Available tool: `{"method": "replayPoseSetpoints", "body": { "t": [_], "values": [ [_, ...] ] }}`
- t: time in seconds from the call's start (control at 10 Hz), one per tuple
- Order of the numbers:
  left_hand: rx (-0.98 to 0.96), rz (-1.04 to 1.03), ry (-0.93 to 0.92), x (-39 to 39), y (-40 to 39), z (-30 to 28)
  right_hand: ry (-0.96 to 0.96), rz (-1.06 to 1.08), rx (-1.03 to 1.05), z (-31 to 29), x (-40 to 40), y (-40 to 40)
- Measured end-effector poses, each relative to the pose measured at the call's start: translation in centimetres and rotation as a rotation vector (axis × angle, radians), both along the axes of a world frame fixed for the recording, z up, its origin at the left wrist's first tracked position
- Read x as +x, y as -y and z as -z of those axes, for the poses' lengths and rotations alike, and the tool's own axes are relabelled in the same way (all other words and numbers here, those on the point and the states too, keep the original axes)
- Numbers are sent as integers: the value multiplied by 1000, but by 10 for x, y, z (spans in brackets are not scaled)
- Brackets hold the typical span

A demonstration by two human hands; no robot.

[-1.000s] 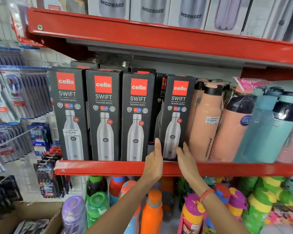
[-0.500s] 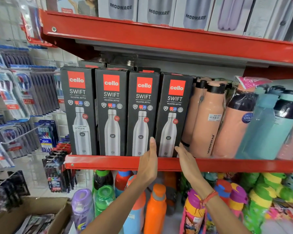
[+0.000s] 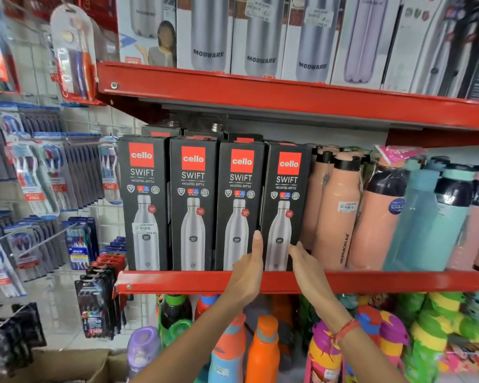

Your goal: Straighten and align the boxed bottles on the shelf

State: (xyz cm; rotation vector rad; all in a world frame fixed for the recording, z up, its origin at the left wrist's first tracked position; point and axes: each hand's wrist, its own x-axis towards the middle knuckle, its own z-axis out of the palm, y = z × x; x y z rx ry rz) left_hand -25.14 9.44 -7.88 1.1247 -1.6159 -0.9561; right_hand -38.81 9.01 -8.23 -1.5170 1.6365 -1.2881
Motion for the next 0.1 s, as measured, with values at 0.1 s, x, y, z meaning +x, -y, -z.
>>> {"method": "replayPoseSetpoints", "body": {
  "t": [0.1],
  "values": [
    [-263, -162, -87, 15, -4, -40, -157, 42, -328, -36, 12, -9]
  ]
}}
